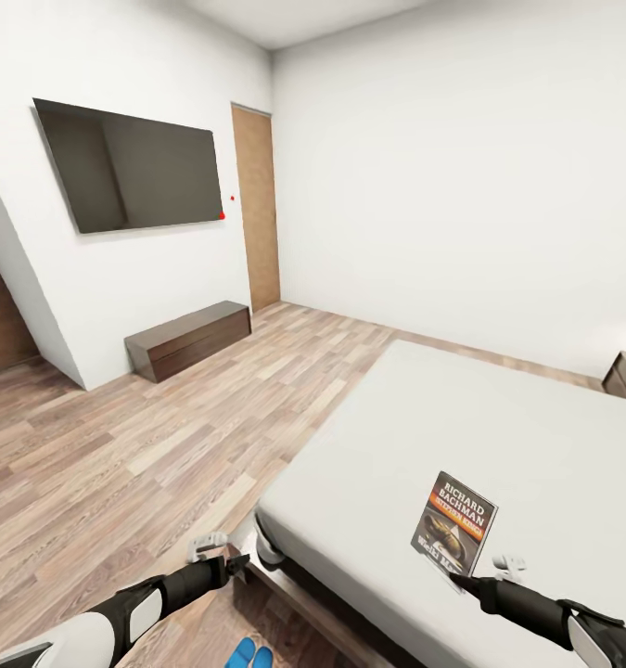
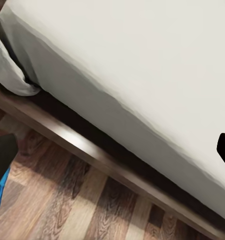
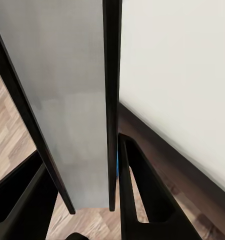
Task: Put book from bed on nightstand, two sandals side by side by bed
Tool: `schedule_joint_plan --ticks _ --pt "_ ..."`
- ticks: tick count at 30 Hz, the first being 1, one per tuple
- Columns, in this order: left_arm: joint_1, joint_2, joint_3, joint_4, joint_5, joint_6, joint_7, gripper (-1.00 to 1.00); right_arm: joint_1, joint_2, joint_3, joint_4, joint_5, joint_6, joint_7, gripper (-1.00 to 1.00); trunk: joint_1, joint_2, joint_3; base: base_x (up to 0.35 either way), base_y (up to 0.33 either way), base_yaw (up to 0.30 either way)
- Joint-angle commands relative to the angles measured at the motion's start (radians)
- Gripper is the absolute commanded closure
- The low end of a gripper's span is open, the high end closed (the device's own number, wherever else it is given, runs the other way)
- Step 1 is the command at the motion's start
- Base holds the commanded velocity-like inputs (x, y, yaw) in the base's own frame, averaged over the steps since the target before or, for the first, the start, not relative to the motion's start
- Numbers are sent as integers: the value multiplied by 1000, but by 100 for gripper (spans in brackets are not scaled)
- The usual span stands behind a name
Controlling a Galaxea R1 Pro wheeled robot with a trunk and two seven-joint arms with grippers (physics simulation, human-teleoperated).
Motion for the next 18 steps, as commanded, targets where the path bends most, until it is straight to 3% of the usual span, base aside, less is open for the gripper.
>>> schedule_joint_plan --ticks 1,18 --pt "-1 0 2 1 -1 -1 -2 -100 -1 -1 6 -1 -11 10 1 100 0 -1 -1 0 0 117" --pt "-1 0 1 1 -1 -1 -1 -100 -1 -1 6 -1 -11 9 1 100 0 -1 -1 0 0 120"
